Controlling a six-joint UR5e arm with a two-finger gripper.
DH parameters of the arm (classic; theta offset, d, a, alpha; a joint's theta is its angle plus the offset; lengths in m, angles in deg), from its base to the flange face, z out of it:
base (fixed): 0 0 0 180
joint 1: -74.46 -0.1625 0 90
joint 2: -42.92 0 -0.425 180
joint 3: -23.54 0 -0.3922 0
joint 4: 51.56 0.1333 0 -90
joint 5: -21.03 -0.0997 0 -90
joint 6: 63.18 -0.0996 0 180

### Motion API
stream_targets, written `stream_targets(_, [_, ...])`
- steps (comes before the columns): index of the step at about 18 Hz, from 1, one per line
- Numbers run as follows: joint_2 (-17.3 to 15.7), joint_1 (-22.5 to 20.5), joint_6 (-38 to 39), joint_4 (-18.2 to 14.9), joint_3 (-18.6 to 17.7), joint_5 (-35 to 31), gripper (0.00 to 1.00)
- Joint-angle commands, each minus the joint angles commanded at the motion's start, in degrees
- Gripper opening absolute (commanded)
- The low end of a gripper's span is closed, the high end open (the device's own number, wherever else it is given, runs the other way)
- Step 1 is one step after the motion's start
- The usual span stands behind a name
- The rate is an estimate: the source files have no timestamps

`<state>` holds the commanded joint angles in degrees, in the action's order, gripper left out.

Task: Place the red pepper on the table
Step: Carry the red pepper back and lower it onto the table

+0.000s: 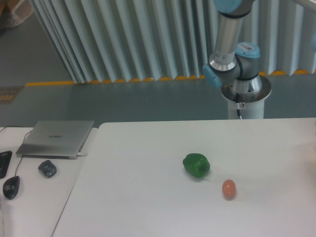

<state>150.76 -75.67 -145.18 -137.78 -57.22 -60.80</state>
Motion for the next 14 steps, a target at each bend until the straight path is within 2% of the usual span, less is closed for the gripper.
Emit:
stream_targets(2, [0.3,2.3,0.3,0.4,-2.0,0.0,0.53])
stream_targets(7, [0.4,4.2,3.8,4.5,-2.9,-0.1,0.53])
stream_targets(11, [0.5,6.1,8.2,10.4,-5.5,-0.1,0.53])
stream_targets(14, [1.8,9.5,11.9,14.9,-6.7,-5.0,0.53])
